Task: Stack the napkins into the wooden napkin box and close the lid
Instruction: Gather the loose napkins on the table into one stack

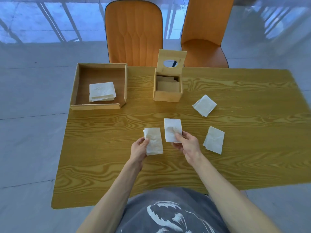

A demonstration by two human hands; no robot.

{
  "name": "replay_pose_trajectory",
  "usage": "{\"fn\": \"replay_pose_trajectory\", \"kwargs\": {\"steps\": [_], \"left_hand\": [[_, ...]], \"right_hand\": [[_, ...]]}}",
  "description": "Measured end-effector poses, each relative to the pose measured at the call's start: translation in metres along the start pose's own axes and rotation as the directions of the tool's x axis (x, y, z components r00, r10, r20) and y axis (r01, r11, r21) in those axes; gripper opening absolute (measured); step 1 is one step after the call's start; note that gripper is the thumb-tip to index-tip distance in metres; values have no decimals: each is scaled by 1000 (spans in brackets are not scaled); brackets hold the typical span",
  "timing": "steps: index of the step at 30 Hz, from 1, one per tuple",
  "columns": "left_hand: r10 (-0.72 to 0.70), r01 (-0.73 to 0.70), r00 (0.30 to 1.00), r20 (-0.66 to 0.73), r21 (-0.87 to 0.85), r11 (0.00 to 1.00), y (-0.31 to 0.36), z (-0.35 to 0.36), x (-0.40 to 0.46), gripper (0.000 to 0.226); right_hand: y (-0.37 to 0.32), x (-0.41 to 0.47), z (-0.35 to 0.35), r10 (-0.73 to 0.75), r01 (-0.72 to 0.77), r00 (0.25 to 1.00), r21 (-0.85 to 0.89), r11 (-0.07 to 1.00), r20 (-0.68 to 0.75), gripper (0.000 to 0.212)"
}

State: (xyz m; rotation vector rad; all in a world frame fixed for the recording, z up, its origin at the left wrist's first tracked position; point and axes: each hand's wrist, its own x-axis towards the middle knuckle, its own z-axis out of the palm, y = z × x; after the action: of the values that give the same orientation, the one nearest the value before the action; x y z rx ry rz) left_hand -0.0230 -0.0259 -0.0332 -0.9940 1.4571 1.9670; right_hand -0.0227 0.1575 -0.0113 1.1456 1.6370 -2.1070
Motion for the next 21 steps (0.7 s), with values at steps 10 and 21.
{"fn": "replay_pose_trajectory", "kwargs": {"steps": [10,21], "left_hand": [[-74,67,988,134,53,996,-13,36,-5,36],[-58,45,983,176,81,996,-21,48,-2,44]], "right_hand": [[22,-9,-18,33,-27,999,-131,991,38,26],[27,-2,-27,-147,136,989,-565,814,26,26]]}}
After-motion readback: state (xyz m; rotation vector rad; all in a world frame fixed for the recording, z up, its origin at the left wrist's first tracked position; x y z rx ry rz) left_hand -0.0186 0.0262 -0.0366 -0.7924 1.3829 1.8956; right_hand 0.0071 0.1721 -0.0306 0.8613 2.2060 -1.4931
